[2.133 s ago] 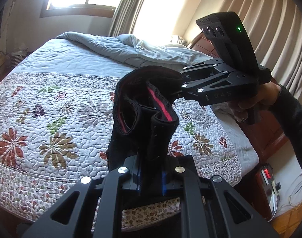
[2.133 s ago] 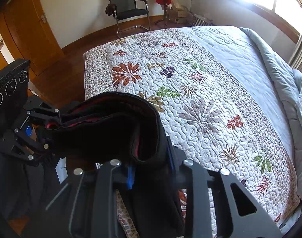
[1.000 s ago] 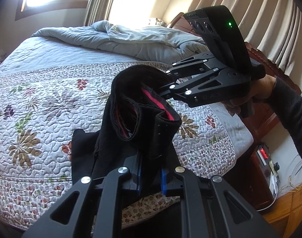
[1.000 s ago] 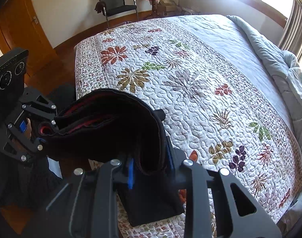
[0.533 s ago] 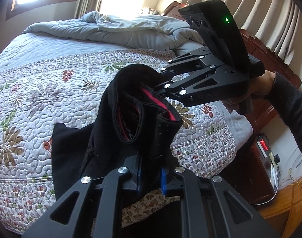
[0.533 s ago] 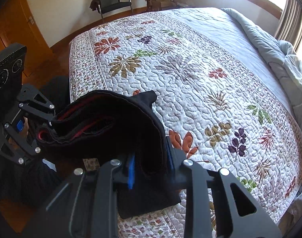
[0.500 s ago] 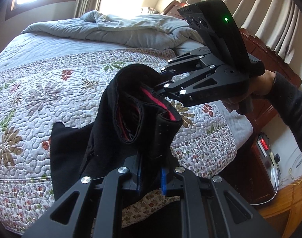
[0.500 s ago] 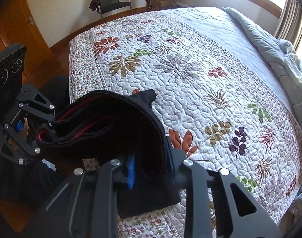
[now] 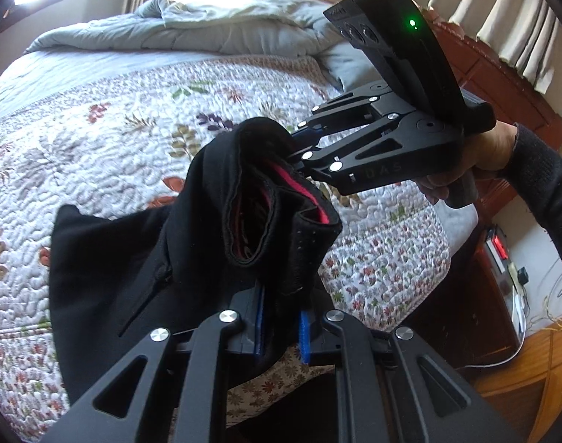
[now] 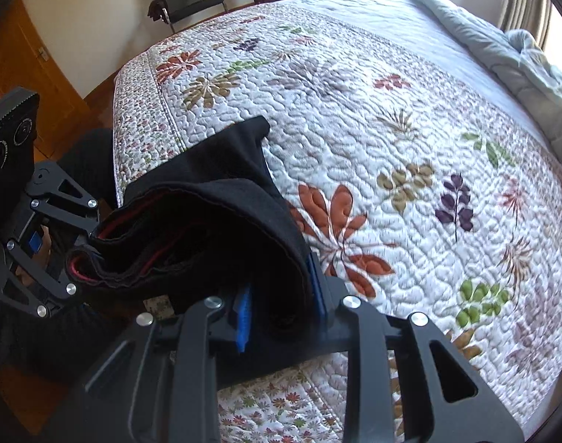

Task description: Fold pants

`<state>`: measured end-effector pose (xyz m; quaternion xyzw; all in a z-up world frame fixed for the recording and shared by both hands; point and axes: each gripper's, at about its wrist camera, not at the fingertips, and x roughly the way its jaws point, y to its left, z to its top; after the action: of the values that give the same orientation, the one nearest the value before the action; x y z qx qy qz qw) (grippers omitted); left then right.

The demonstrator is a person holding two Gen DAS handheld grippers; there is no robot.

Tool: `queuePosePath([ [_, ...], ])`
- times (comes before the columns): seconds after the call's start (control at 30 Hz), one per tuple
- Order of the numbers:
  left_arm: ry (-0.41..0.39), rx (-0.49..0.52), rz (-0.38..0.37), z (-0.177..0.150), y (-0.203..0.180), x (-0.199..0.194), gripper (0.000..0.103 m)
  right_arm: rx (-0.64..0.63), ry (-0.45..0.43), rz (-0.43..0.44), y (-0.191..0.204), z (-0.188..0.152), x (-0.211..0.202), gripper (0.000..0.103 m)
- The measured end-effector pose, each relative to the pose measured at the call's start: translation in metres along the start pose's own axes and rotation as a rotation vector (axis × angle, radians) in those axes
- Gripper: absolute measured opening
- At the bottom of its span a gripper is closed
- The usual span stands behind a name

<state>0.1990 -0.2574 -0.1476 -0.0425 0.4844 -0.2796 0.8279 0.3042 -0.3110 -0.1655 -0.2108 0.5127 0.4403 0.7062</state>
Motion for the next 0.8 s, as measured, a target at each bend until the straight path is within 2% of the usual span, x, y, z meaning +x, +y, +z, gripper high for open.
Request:
queuePosePath([
  [0.1,0.029,0.006,-0.007,-0.004,-0.003,0.013,0.015,0.029,0.009,-0.005,-0.005,-0.014,0.007,0.032],
  [0.13,0.036,0.006,-0.01,-0.006,-0.004,0.017,0.016,0.043,0.008,-0.012,-0.007,-0.018,0.009,0.037],
  [0.17,0.046,0.007,-0.016,-0.007,-0.005,0.021,0.016,0.059,0.008,-0.021,-0.008,-0.022,0.01,0.046],
  [0.27,0.081,-0.001,-0.046,-0.014,-0.004,0.031,0.019,0.207,0.052,-0.024,-0.023,-0.045,0.02,0.063],
  [0.33,0.102,-0.021,-0.074,-0.019,0.001,0.036,0.023,0.316,0.065,-0.006,-0.033,-0.063,0.023,0.07],
  [0.37,0.109,-0.036,-0.092,-0.021,0.004,0.037,0.023,0.421,0.076,0.003,-0.041,-0.079,0.024,0.073],
  [0.4,0.118,-0.053,-0.112,-0.024,0.007,0.039,0.023,0.484,0.072,0.022,-0.044,-0.089,0.024,0.073],
  [0.53,0.129,-0.095,-0.169,-0.027,0.014,0.038,0.028,0.762,-0.047,0.115,-0.054,-0.141,0.015,0.074],
  [0.57,0.133,-0.108,-0.196,-0.027,0.015,0.035,0.03,0.851,-0.101,0.152,-0.056,-0.156,0.012,0.076],
  [0.6,0.137,-0.118,-0.225,-0.025,0.016,0.033,0.04,0.936,-0.167,0.212,-0.056,-0.17,0.008,0.078],
  [0.63,0.137,-0.134,-0.26,-0.025,0.018,0.031,0.057,0.995,-0.223,0.267,-0.054,-0.18,0.006,0.084],
  [0.7,0.116,-0.176,-0.336,-0.025,0.025,0.019,0.076,1.128,-0.394,0.449,-0.045,-0.199,0.005,0.094],
  [0.77,0.102,-0.22,-0.394,-0.025,0.035,0.006,0.079,1.172,-0.493,0.574,-0.029,-0.205,0.014,0.095],
  [0.8,0.104,-0.243,-0.421,-0.026,0.04,0.002,0.08,1.175,-0.484,0.573,-0.021,-0.203,0.021,0.095],
])
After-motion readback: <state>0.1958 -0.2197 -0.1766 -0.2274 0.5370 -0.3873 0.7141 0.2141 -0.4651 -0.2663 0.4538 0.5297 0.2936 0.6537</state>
